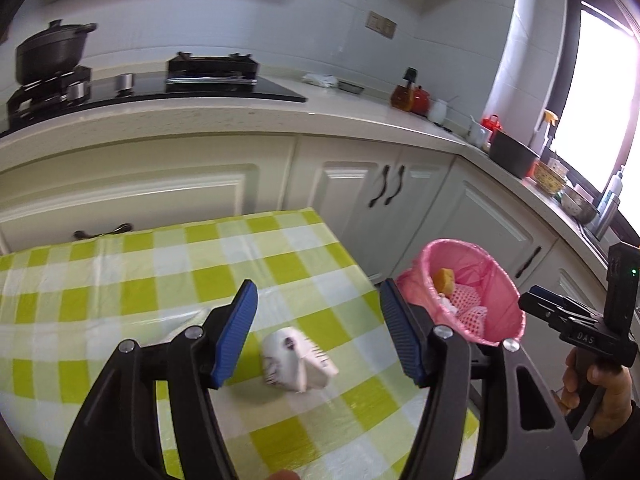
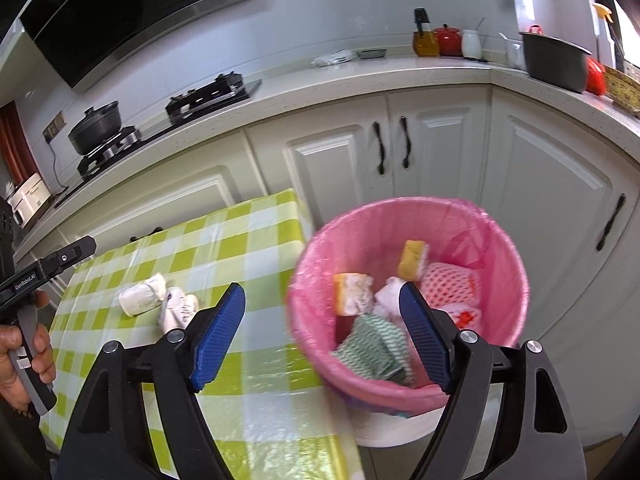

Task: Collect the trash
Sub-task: 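Move both grippers back over the two white paper cups, then grasp the printed white paper cup with the right gripper while the left grasps the other cup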

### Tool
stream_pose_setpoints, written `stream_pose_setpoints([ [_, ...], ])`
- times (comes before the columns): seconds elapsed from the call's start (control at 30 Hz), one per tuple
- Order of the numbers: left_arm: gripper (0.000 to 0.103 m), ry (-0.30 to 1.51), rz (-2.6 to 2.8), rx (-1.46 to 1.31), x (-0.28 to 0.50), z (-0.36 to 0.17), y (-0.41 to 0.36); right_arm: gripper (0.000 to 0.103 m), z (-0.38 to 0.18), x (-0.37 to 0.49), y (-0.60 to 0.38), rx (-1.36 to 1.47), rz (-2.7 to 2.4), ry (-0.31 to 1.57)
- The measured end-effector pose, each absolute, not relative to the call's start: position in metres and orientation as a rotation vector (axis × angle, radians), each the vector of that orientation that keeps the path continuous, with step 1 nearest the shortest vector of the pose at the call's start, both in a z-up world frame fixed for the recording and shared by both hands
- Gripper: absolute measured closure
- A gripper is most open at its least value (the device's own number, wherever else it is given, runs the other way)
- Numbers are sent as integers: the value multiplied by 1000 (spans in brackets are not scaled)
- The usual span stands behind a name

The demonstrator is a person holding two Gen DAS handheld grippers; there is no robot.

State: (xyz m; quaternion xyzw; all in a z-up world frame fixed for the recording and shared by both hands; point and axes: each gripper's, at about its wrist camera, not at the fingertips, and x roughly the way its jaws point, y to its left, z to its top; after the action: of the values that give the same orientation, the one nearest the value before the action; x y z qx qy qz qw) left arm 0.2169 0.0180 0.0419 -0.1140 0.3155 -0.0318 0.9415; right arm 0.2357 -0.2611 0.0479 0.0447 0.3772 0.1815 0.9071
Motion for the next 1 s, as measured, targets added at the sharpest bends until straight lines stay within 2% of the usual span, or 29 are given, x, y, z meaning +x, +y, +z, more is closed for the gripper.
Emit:
stream_pose_setpoints([
  [0.23, 40, 645, 42, -278, 192, 30, 83, 22, 40, 221, -201, 40, 478, 792],
  [0.5, 40, 662, 119, -307, 174, 12, 139, 21, 22, 217, -144, -7, 557, 829],
  [1.0, 40, 798, 15, -253, 220, -47, 144, 21, -30, 228, -66, -57, 619, 924],
])
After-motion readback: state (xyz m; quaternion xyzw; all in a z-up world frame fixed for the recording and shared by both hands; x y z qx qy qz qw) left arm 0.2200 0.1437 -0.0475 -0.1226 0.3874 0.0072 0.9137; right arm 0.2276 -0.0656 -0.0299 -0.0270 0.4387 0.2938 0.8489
